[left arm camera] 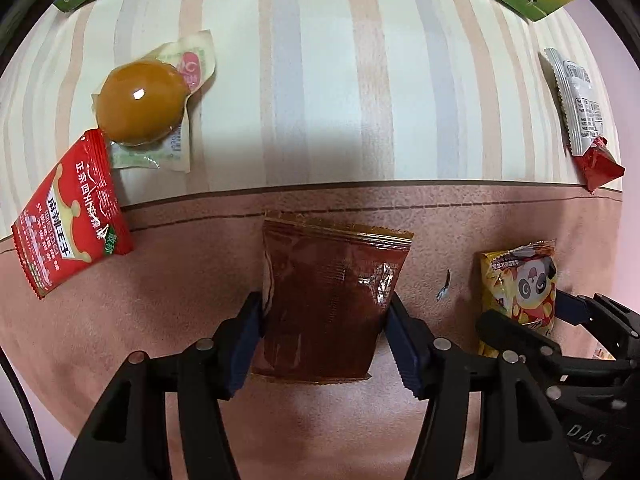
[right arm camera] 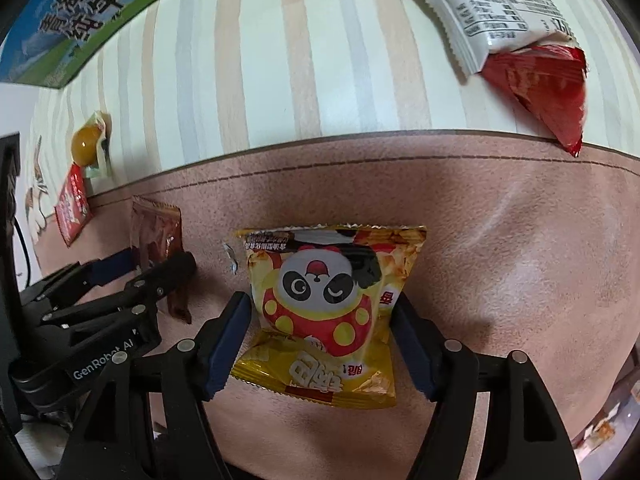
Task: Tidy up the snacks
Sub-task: 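Lift the brown packet with left tool while right tool lifts the panda bag, then carry both packets into the box, open both tools and withdraw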
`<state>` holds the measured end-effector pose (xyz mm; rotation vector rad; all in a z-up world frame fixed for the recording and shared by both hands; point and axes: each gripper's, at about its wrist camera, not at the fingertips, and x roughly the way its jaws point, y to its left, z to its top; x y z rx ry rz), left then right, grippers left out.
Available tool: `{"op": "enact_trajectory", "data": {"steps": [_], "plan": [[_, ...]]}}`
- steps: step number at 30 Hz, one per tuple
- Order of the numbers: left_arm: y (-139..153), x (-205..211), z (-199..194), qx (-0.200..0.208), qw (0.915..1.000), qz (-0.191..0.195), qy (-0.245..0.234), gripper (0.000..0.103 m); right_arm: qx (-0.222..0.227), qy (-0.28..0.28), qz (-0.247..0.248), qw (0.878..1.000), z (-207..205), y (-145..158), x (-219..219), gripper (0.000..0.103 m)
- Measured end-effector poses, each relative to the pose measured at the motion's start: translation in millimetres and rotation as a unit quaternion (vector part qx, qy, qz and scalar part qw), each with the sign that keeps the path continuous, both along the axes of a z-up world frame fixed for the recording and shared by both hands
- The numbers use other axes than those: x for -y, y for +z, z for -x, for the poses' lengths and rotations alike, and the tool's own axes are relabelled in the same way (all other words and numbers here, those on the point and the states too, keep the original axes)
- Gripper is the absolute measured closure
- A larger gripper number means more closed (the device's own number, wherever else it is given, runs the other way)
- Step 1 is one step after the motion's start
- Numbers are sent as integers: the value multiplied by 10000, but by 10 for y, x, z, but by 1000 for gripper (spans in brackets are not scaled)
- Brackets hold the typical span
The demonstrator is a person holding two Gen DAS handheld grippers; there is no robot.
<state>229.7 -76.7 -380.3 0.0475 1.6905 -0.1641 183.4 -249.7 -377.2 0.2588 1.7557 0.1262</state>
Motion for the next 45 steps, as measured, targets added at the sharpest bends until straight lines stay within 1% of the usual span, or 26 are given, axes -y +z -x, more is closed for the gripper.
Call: {"op": "enact_trajectory", "data": {"steps": [1,2,3,5,6,9,15,18,19,20,26,30,36,41,45], "plan": [[-11,102,43,8,10000,2,3,46,-2,15,18,10000,-2,4,-9,30],[-120,292,138,14,10000,1,6,46,-6,32,34,10000,1,10,-14,30],[-126,298,120,14,10000,2,12,46,-14,35,45,10000,-6,14,-10,30],[-95,208,205,16,10000,-3,21,46,-20,20,50,10000,-7,10,2,30],[-111,144,333,20,10000,-4,22,46,-24,13,51,10000,-14,15,10,30],[-83,142,361,26,10000,2,24,46,-31,7,74,10000,-6,24,-74,30],[12,113,465,116,9999,-14,82,46,-41,29,131,9999,59,-82,-165,30],[81,109,496,196,9997,-53,95,49,-5,39,172,9998,68,-84,-192,30],[99,105,506,216,9997,-55,96,49,23,55,195,9998,78,-84,-210,32],[116,105,513,227,9997,-51,101,49,53,93,238,9997,110,-111,-243,36],[279,82,552,296,9995,62,126,49,280,134,226,9993,161,-15,-262,43],[467,16,554,408,9988,196,185,49,399,79,107,9991,147,113,-236,45],[897,-146,462,665,9958,523,349,49,677,64,-107,9976,55,416,-231,45],[1417,-315,304,1043,9899,832,486,49,1088,-51,-479,9929,-112,867,-223,45],[1932,-446,57,1373,9832,1063,558,49,1591,-59,-789,9841,-358,1376,-261,45]]}}
